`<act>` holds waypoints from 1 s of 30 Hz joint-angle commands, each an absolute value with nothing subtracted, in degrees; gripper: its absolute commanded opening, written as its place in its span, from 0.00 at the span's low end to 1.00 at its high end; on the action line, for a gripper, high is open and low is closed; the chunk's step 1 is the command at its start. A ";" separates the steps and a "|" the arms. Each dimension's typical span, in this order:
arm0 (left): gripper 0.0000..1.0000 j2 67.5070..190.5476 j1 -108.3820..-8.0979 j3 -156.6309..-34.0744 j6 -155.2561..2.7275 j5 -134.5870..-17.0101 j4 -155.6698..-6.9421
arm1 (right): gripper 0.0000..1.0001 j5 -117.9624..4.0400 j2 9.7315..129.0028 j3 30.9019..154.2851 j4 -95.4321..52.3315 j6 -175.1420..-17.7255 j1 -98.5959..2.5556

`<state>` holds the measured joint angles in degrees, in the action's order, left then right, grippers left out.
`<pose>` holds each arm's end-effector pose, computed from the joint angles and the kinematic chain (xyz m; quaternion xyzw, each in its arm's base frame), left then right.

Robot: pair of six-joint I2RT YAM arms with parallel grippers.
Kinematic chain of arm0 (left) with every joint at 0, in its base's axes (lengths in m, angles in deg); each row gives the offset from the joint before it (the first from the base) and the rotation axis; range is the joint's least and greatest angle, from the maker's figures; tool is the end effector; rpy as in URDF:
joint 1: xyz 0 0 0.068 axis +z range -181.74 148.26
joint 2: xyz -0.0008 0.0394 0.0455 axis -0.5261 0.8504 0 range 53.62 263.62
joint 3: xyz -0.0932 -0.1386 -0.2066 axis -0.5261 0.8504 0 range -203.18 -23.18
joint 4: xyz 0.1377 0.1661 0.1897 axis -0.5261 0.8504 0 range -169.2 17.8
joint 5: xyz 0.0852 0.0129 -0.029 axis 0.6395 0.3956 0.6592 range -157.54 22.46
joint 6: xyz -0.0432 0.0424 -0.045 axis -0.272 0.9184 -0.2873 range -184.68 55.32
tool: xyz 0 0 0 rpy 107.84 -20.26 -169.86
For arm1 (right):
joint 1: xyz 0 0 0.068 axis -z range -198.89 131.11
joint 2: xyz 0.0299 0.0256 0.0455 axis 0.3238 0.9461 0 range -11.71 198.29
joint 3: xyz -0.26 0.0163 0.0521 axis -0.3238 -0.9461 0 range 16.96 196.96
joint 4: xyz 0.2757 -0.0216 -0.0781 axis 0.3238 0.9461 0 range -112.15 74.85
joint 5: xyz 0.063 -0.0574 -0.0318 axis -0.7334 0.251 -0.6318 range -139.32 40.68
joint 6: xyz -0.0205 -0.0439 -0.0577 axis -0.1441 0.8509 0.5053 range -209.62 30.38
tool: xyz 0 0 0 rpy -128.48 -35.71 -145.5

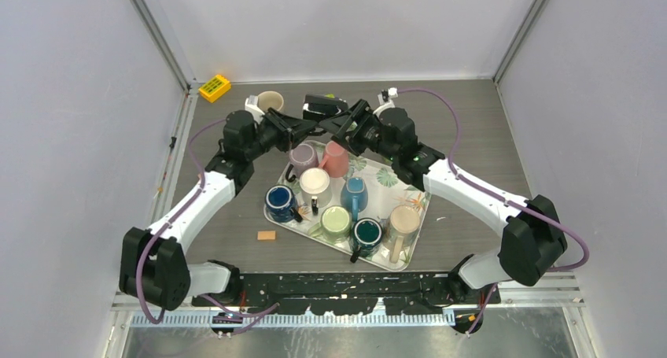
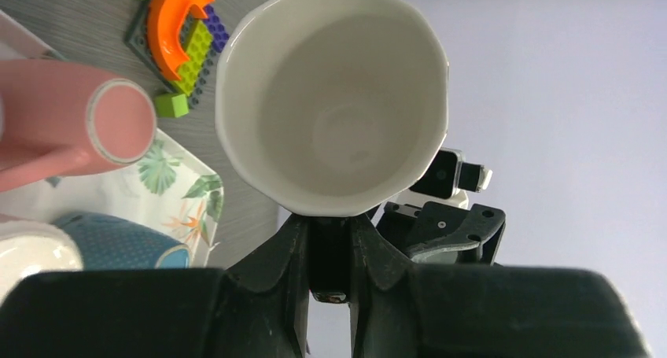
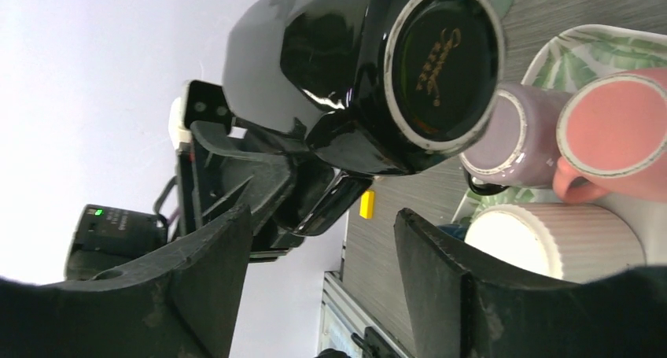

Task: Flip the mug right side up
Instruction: Turn over the cup on the tray, then place the cup at the corner of the board.

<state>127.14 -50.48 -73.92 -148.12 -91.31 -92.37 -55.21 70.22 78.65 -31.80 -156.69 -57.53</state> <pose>0.3251 -0.1373 0.2872 -0.2877 0.7026 -0.5903 0.2743 0.3047 0.2520 0.3044 0.1568 0.7529 0.5324 0.3538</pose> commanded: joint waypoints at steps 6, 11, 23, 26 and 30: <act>0.00 118.17 -45.90 -83.15 -132.24 -88.30 -76.40 | 0.87 -54.90 67.96 84.47 -24.16 -150.25 -57.72; 0.00 115.12 -42.09 -88.83 -121.31 -83.86 -61.33 | 0.97 -52.71 66.71 86.91 -15.44 -144.22 -57.66; 0.00 115.77 -37.68 -98.96 -101.27 -59.69 -43.33 | 1.00 -47.06 58.65 85.95 -5.60 -135.16 -57.71; 0.00 118.08 -36.97 -98.75 -98.61 -55.52 -44.19 | 1.00 -46.23 56.60 85.08 -4.30 -134.20 -57.73; 0.00 122.34 -36.20 -98.29 -95.79 -51.05 -47.05 | 1.00 -43.96 53.97 84.91 -1.57 -132.17 -57.71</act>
